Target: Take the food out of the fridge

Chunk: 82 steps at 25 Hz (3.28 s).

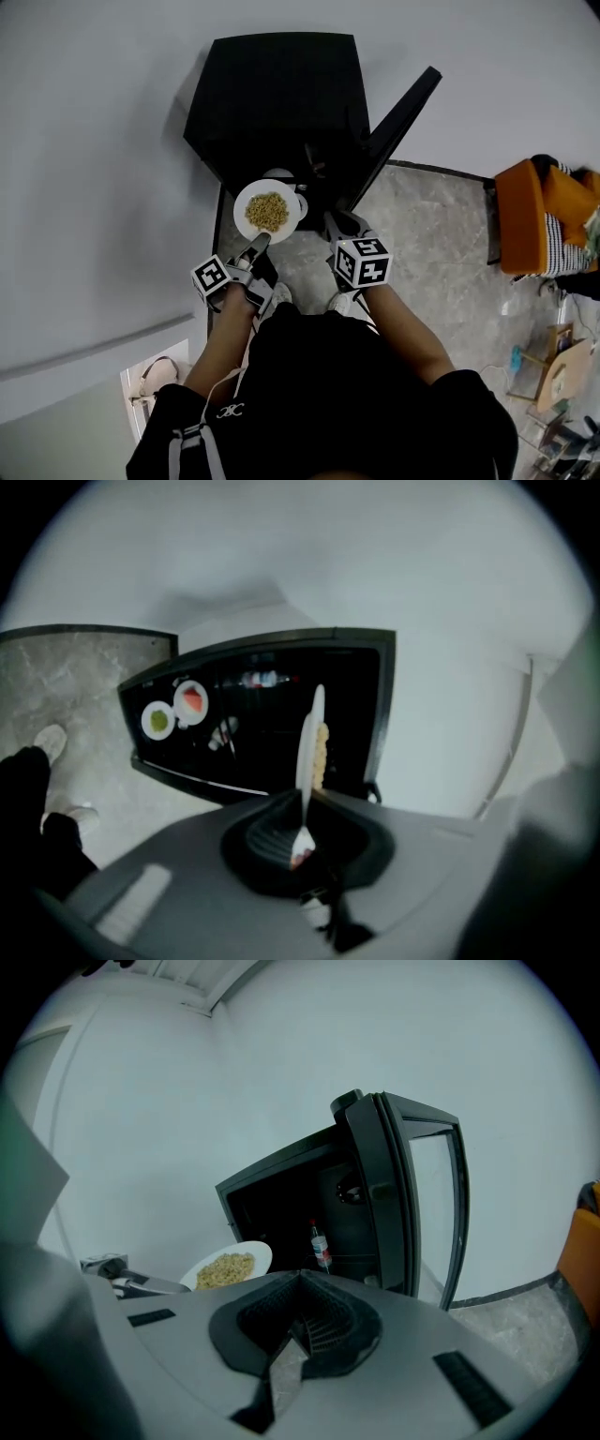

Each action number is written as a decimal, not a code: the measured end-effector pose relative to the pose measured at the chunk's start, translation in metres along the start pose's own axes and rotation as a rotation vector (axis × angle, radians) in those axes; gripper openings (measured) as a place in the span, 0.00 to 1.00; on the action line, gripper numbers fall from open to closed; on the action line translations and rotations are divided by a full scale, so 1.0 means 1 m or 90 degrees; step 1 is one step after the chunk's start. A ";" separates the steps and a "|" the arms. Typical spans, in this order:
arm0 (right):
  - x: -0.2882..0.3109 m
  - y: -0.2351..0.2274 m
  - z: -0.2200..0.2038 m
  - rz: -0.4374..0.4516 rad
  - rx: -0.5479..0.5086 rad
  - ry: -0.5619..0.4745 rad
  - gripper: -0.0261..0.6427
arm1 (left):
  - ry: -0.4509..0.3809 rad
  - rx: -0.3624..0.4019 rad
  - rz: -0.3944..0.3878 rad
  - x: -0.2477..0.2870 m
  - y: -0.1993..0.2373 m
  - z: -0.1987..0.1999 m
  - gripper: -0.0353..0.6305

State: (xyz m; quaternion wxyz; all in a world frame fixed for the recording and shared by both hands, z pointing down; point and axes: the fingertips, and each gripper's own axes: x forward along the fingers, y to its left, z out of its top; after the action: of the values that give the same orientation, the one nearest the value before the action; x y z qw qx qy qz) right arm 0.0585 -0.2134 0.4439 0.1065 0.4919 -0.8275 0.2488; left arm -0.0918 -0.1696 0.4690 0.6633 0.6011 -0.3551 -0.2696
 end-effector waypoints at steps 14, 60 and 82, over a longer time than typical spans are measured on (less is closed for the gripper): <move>0.012 0.013 0.009 0.052 -0.036 0.005 0.04 | -0.006 0.029 -0.033 -0.036 -0.102 -0.012 0.07; 0.018 0.006 0.023 0.007 -0.043 -0.010 0.04 | -0.116 -0.016 -0.019 0.055 -0.172 0.169 0.08; -0.001 0.035 0.037 0.039 -0.067 -0.053 0.04 | -0.155 0.015 -0.098 0.055 -0.175 0.178 0.23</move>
State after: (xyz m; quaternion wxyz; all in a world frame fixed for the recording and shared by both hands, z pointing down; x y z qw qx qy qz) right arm 0.0315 -0.2178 0.4009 0.0900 0.4703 -0.8577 0.1874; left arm -0.1879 -0.3440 0.3084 0.5854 0.5975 -0.3888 -0.3863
